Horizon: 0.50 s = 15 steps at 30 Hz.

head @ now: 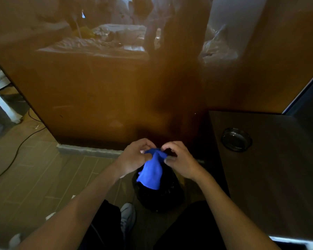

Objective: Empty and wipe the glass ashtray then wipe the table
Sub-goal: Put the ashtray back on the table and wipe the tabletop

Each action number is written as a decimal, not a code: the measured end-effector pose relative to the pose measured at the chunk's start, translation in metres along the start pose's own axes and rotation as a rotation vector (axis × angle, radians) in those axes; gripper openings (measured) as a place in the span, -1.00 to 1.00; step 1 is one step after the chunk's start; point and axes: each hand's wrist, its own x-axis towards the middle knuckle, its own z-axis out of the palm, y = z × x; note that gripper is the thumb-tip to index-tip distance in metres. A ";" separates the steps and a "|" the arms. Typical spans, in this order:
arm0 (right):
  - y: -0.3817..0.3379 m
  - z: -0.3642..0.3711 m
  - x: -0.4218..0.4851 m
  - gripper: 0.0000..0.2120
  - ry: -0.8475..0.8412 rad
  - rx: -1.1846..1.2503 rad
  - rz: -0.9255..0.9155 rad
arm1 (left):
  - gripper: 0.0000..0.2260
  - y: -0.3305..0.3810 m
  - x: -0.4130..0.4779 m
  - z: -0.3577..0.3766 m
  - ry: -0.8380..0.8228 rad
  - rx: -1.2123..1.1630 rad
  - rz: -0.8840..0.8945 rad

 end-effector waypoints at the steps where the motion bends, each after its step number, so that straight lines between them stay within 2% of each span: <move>1: 0.001 0.000 0.003 -0.70 -0.047 -0.053 -0.018 | -0.77 0.000 0.002 -0.002 -0.001 0.029 0.013; 4: 0.003 0.002 0.011 -0.81 -0.106 -0.095 -0.020 | -0.76 0.000 0.005 -0.008 0.009 0.091 0.032; 7: 0.006 0.004 0.013 -0.93 -0.031 -0.063 0.018 | -0.76 -0.006 0.009 -0.016 0.005 0.153 0.062; 11: 0.009 0.001 0.014 -0.93 0.107 0.007 -0.007 | -0.86 -0.022 0.019 -0.031 0.054 0.345 0.103; 15: 0.003 -0.007 0.020 -0.78 0.173 -0.018 -0.115 | -0.85 -0.032 0.027 -0.038 0.144 0.554 0.215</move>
